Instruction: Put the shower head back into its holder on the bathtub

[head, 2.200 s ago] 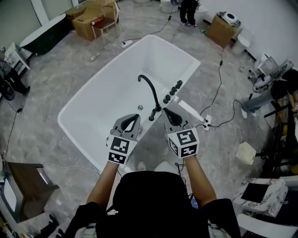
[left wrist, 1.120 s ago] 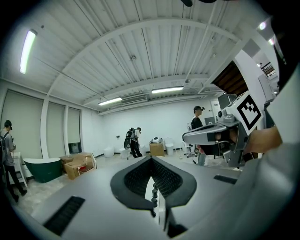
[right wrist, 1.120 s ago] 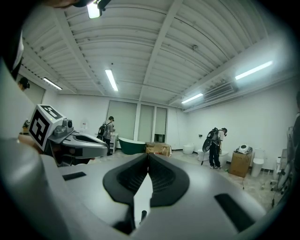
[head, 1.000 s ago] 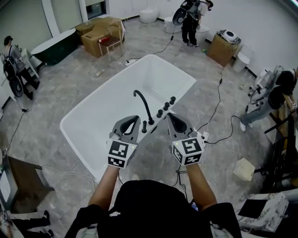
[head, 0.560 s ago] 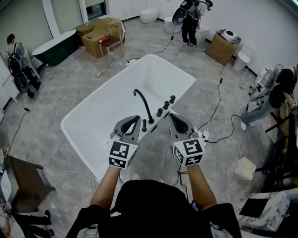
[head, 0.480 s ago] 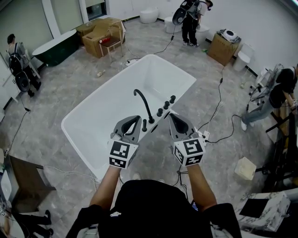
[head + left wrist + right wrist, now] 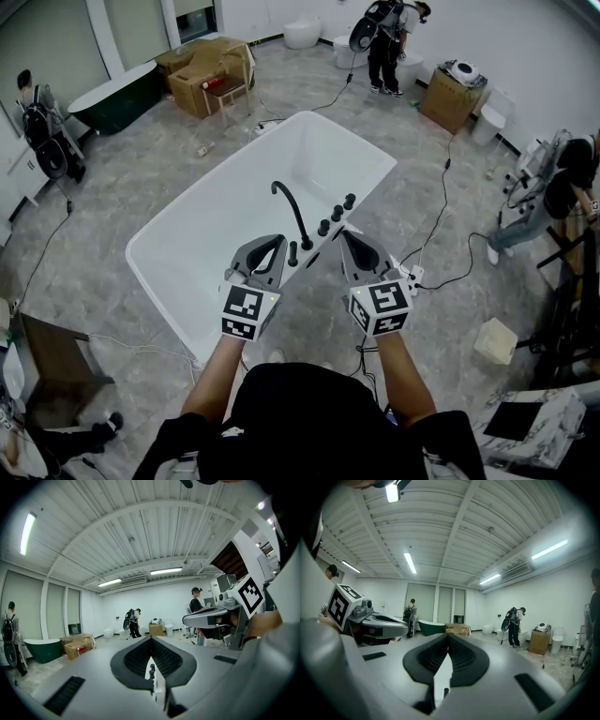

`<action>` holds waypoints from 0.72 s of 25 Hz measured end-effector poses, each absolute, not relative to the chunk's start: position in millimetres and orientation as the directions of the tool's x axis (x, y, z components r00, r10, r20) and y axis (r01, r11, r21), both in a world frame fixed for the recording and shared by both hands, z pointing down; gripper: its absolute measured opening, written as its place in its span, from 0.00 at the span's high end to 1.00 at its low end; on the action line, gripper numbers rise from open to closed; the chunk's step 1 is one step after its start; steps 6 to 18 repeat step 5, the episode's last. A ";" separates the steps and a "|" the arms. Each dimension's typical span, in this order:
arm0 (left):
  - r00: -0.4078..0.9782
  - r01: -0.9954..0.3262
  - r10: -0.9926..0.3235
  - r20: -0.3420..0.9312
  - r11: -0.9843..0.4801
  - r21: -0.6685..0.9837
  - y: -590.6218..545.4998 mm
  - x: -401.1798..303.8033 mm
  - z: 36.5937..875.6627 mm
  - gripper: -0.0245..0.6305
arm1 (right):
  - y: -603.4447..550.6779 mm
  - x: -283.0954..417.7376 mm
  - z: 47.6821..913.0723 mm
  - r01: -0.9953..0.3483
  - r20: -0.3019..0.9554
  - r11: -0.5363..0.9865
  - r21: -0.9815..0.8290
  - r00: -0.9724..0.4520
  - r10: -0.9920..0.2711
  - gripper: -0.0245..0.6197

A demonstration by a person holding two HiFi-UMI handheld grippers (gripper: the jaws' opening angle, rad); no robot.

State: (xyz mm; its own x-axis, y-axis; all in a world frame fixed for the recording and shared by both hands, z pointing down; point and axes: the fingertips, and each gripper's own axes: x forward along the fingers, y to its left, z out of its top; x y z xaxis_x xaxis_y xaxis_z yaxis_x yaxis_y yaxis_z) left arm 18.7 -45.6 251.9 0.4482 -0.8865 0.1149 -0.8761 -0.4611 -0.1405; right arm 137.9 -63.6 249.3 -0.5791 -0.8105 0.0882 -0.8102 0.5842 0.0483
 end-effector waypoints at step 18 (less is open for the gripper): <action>0.446 -0.877 -0.887 0.117 -0.460 -0.142 -44.0 17.1 255.5 0.94 | -62.2 136.3 251.3 -0.810 0.083 0.585 0.049 -0.580 -0.810 0.93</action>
